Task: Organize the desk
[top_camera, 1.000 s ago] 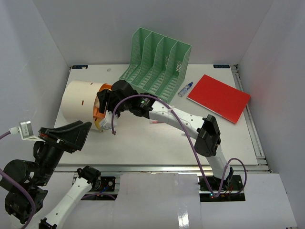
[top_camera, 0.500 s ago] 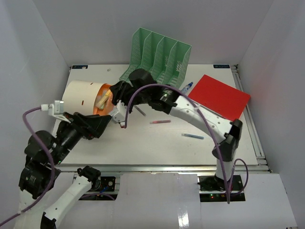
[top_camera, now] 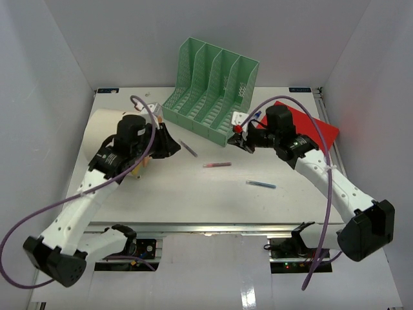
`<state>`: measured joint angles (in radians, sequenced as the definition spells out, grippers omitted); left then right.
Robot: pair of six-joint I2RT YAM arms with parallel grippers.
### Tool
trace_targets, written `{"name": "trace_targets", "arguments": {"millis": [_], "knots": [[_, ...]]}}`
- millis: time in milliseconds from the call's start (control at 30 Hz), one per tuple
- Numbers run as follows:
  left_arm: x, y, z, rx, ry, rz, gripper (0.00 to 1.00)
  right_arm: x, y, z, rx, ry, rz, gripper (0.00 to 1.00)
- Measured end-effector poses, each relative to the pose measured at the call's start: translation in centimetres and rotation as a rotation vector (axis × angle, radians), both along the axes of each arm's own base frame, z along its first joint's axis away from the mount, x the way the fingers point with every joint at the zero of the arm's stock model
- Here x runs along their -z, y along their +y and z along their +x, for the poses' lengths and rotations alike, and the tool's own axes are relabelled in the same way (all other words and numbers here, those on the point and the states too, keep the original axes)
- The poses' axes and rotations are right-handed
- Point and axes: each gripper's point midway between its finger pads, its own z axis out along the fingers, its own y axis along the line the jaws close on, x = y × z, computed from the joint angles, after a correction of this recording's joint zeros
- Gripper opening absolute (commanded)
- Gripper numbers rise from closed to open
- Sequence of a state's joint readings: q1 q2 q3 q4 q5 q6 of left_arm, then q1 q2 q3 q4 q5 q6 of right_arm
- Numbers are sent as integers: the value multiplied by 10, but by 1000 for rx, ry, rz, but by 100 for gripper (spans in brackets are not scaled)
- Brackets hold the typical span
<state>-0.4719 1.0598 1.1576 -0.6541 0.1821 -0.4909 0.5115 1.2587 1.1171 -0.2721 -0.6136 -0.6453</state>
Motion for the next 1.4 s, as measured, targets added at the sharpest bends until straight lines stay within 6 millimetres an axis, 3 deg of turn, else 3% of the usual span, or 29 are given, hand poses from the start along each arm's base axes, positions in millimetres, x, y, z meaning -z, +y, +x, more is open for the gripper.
{"name": "trace_targets", "arguments": {"millis": [100, 267, 400, 533, 900, 1400], "knots": [[27, -3, 25, -11, 52, 118, 26, -1, -20, 1, 54, 92, 140, 10], [55, 1, 64, -54, 55, 324, 25, -3, -65, 16, 129, 195, 309, 11], [71, 13, 87, -101, 49, 478, 25, 3, -74, 7, 105, 273, 364, 12], [82, 31, 99, -149, 52, 613, 31, -7, -76, -2, 65, 253, 391, 13], [58, 74, 114, -287, -8, 834, 95, -15, -76, -12, 2, 235, 407, 12], [51, 115, 130, -387, 14, 917, 98, -14, -82, -12, 3, 225, 413, 12]]}}
